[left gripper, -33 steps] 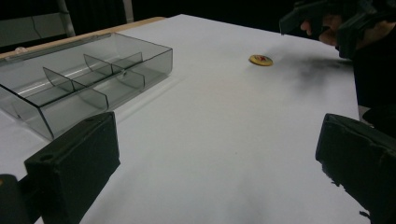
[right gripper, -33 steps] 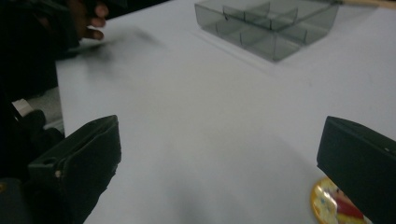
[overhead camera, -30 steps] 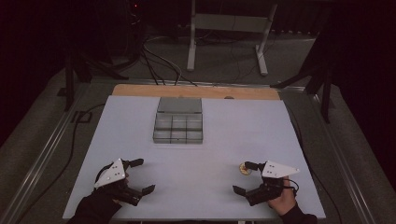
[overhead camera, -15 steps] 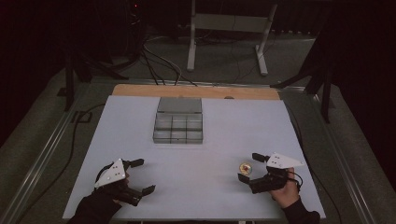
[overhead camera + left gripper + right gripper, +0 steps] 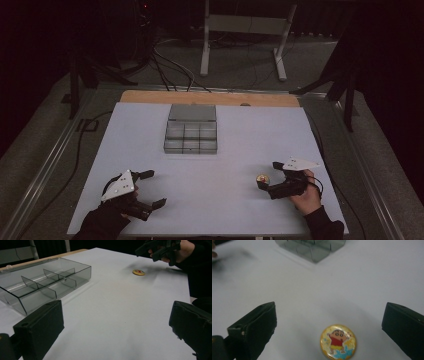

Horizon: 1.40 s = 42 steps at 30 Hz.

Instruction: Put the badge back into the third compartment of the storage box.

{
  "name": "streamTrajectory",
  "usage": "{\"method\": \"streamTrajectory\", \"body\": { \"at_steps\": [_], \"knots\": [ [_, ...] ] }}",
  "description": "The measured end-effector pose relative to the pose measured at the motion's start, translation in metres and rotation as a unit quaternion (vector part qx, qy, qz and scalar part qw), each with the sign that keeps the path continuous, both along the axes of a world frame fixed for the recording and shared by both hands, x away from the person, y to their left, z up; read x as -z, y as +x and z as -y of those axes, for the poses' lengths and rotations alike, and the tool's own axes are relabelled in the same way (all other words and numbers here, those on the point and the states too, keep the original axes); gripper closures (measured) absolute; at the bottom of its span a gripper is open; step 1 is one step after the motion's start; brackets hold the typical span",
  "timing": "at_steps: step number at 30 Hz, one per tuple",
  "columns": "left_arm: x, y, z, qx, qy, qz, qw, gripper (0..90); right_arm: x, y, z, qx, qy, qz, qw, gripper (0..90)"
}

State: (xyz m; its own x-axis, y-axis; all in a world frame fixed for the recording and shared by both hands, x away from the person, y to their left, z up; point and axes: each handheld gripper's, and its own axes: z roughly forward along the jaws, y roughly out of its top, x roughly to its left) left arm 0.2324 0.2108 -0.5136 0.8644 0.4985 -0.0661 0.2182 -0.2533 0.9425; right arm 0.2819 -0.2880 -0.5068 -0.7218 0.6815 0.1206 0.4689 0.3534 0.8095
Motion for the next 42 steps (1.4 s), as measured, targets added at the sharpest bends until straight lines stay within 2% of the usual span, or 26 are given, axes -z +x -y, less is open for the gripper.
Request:
{"method": "streamTrajectory", "body": {
  "at_steps": [1, 2, 3, 6, 13, 19, 20, 24, 28, 32, 37, 42],
  "knots": [
    [0.0, 0.0, 0.0, 0.0, 0.0, 0.0, 1.0, 0.1, 0.0, 0.0, 0.0, 0.0, 0.0, 0.0, 1.0, 0.0],
    [0.0, 0.0, 0.0, 0.001, -0.001, 0.001, 1.0, 0.1, 0.002, 0.002, -0.001, -0.005, -0.023, -0.004, 0.9997, 0.0],
    [0.0, 0.0, 0.0, 0.002, -0.002, 0.0, 1.0, 0.1, 0.003, 0.003, -0.001, -0.006, -0.03, -0.006, 0.9995, 0.0],
    [0.0, 0.0, 0.0, 0.001, -0.001, 0.0, 1.0, 0.1, 0.005, 0.004, -0.001, -0.004, -0.03, -0.017, 0.9994, 0.0],
    [-0.001, 0.0, 0.0, 0.002, -0.003, 0.0, 1.0, 0.1, 0.011, 0.004, -0.005, -0.002, -0.054, -0.027, 0.9982, 2.5],
    [0.0, 0.0, 0.0, 0.003, -0.002, -0.001, 1.0, 0.1, 0.015, 0.003, -0.009, -0.008, -0.078, -0.029, 0.9965, 12.8],
    [0.0, 0.0, 0.0, 0.002, -0.002, -0.002, 1.0, 0.1, 0.015, 0.003, -0.009, -0.011, -0.079, -0.03, 0.9964, 16.8],
    [0.0, 0.0, 0.0, 0.003, -0.002, -0.002, 1.0, 0.1, 0.016, 0.004, -0.009, -0.007, -0.085, -0.024, 0.9961, 23.2],
    [0.0, 0.0, 0.0, 0.004, 0.001, -0.002, 1.0, 0.1, 0.018, 0.004, -0.011, -0.01, -0.095, -0.029, 0.995, 26.1],
    [0.0, 0.0, 0.0, 0.003, 0.0, -0.002, 1.0, 0.1, 0.022, 0.004, -0.016, -0.006, -0.118, -0.03, 0.9925, 30.8],
    [0.0, 0.0, 0.0, 0.003, -0.001, -0.003, 1.0, 0.1, 0.021, 0.005, -0.015, -0.002, -0.118, -0.029, 0.9926, 37.8],
    [0.0, 0.0, 0.0, 0.003, 0.0, -0.003, 1.0, 0.1, 0.021, 0.005, -0.015, -0.001, -0.119, -0.031, 0.9925, 40.2]
  ]
}}
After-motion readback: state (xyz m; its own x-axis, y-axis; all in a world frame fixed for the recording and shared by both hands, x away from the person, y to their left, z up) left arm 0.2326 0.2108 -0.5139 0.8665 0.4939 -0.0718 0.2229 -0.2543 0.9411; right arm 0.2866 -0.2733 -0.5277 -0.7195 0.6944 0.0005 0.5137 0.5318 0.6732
